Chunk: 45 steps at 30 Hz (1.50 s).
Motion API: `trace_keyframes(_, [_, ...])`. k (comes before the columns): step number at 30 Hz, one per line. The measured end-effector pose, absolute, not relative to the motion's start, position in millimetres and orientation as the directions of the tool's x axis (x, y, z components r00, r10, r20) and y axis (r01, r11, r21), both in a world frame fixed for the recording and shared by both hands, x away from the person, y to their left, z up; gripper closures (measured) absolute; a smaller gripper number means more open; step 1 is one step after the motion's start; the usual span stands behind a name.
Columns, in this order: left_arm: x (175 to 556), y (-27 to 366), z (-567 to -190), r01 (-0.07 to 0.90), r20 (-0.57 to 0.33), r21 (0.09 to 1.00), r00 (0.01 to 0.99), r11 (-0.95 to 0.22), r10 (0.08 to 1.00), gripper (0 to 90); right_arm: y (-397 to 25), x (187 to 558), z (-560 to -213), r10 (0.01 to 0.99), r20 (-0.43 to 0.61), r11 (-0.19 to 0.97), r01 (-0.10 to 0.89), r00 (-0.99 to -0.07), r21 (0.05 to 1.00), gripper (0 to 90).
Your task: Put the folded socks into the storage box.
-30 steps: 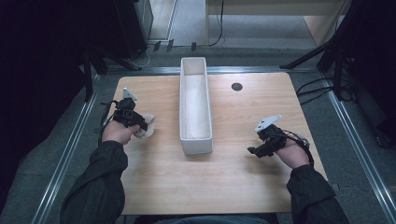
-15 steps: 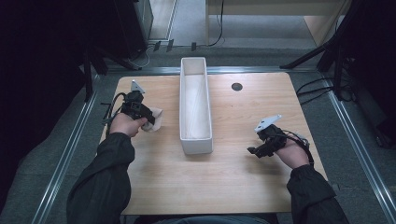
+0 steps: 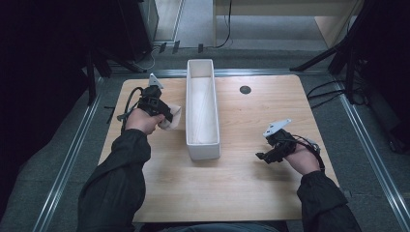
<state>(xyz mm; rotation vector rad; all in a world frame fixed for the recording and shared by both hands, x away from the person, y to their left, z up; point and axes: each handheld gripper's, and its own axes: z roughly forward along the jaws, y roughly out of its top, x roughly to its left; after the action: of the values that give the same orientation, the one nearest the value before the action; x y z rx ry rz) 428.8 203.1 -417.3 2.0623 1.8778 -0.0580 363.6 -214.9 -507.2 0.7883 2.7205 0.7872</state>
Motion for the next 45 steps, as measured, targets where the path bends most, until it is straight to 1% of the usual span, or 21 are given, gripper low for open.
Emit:
trace_keyframes(4, [435, 190, -408, 0.967, -0.26, 0.24, 0.151, -0.088, 0.954, 65.1, -215, 364, -507, 0.547, -0.042, 0.714, 0.44, -0.836, 0.544, 21.2])
trace_keyframes(13, [441, 169, -397, 0.962, -0.251, 0.248, 0.175, -0.111, 0.952, 65.2, -215, 363, -507, 0.546, -0.039, 0.715, 0.441, -0.837, 0.543, 21.2])
trace_keyframes(20, [444, 149, -391, 0.959, -0.282, 0.255, 0.2, -0.128, 0.938, 64.9, -216, 363, -507, 0.55, -0.032, 0.714, 0.45, -0.835, 0.537, 21.2])
trace_keyframes(24, [445, 139, -393, 0.956, -0.288, 0.257, 0.215, -0.141, 0.933, 64.7, -216, 363, -507, 0.553, -0.036, 0.711, 0.448, -0.833, 0.542, 21.3])
trace_keyframes(27, [444, 132, -393, 0.95, -0.295, 0.281, 0.222, -0.138, 0.929, 64.4, -216, 363, -507, 0.551, -0.04, 0.711, 0.444, -0.833, 0.545, 21.2])
trace_keyframes(38, [437, 110, -405, 0.95, -0.303, 0.255, 0.255, -0.179, 0.918, 64.3, -216, 363, -507, 0.548, -0.039, 0.713, 0.443, -0.835, 0.544, 21.2])
trace_keyframes(45, [422, 102, -420, 0.95, -0.299, 0.237, 0.271, -0.204, 0.915, 64.3, -216, 364, -507, 0.547, -0.043, 0.715, 0.44, -0.836, 0.543, 21.3])
